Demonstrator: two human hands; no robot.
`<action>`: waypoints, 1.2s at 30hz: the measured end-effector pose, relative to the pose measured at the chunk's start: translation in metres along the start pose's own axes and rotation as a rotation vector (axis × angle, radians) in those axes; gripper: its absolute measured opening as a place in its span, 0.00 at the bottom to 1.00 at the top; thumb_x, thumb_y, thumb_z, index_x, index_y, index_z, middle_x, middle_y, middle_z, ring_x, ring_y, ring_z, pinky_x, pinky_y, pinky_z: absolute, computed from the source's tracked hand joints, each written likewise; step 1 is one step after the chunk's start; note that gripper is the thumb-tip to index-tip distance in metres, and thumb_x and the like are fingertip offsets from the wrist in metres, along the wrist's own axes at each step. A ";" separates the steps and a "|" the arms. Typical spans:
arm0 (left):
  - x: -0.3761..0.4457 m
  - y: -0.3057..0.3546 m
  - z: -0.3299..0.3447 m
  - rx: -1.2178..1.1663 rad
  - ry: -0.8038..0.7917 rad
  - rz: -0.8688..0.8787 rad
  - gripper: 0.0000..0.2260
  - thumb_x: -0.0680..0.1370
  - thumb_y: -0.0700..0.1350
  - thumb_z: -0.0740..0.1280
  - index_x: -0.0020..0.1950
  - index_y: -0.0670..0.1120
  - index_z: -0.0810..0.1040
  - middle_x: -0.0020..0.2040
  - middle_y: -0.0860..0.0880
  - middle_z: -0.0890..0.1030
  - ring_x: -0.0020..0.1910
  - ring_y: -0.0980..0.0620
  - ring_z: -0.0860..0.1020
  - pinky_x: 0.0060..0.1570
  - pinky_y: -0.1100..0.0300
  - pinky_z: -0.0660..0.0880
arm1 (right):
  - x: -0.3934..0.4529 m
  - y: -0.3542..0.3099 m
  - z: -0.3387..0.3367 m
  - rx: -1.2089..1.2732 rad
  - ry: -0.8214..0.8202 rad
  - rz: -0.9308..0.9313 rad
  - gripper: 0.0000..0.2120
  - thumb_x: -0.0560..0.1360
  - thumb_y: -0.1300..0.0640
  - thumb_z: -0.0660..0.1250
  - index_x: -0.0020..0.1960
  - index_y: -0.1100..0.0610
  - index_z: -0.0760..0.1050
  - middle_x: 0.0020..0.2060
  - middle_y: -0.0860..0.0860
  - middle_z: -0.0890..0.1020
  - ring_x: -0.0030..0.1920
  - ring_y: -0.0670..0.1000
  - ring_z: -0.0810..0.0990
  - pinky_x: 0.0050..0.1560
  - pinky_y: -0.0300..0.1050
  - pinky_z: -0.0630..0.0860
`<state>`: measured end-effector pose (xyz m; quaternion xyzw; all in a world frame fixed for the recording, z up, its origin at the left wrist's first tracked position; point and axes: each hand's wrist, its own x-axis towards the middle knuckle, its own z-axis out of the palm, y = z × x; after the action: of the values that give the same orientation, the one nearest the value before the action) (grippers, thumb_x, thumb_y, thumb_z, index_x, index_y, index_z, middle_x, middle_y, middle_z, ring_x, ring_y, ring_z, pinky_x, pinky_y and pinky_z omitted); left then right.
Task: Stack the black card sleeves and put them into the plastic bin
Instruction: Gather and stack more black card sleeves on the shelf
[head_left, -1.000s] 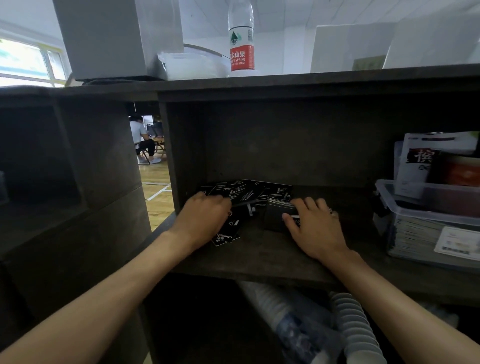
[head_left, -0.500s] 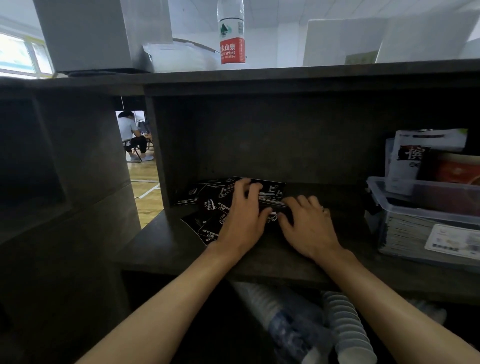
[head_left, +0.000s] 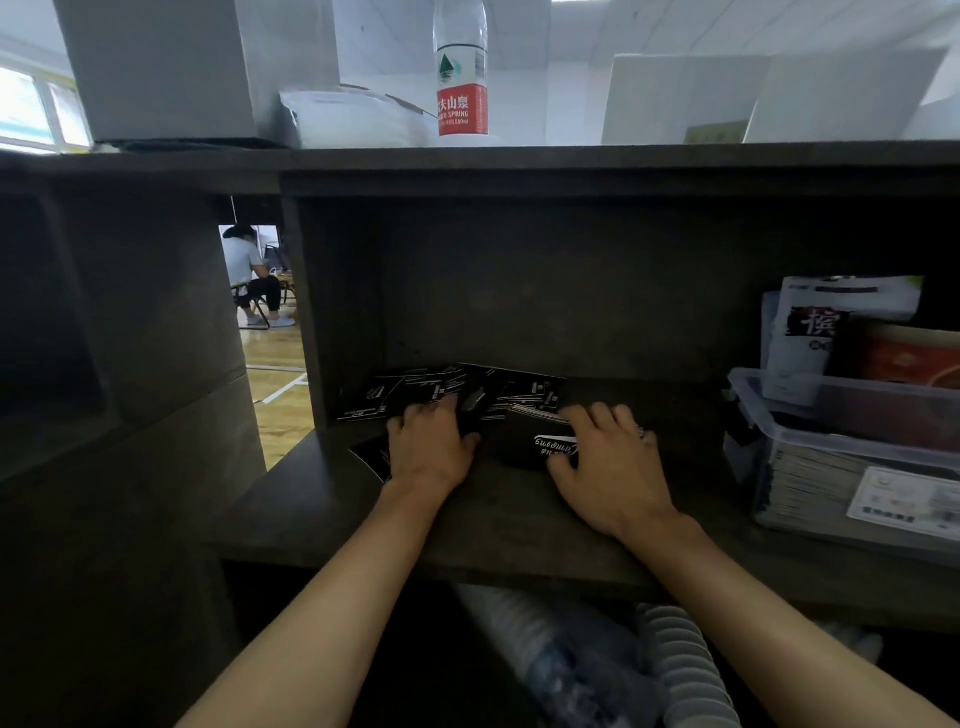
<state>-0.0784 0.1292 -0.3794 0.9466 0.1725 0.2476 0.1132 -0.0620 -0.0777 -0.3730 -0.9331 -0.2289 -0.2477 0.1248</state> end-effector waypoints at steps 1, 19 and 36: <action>-0.001 0.002 0.000 0.031 0.036 0.018 0.19 0.78 0.55 0.67 0.66 0.50 0.74 0.59 0.46 0.79 0.65 0.45 0.70 0.62 0.48 0.64 | 0.001 0.000 0.000 -0.003 0.002 0.000 0.25 0.75 0.41 0.59 0.69 0.48 0.67 0.61 0.50 0.73 0.62 0.53 0.67 0.60 0.58 0.70; -0.016 0.011 -0.011 -1.015 0.214 0.194 0.41 0.75 0.32 0.67 0.79 0.56 0.51 0.45 0.49 0.76 0.43 0.56 0.81 0.47 0.70 0.76 | 0.006 0.013 0.002 -0.077 0.047 0.148 0.24 0.77 0.43 0.60 0.70 0.52 0.68 0.62 0.55 0.74 0.63 0.55 0.68 0.59 0.59 0.70; -0.026 0.020 -0.021 -0.750 0.278 0.262 0.05 0.79 0.43 0.67 0.51 0.52 0.76 0.40 0.56 0.77 0.40 0.62 0.76 0.39 0.72 0.71 | 0.007 0.011 -0.001 -0.088 0.036 0.164 0.23 0.78 0.44 0.59 0.69 0.53 0.68 0.61 0.55 0.74 0.62 0.56 0.70 0.58 0.59 0.71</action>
<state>-0.1045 0.1033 -0.3668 0.8114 -0.0380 0.4308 0.3932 -0.0516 -0.0844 -0.3701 -0.9486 -0.1385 -0.2634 0.1075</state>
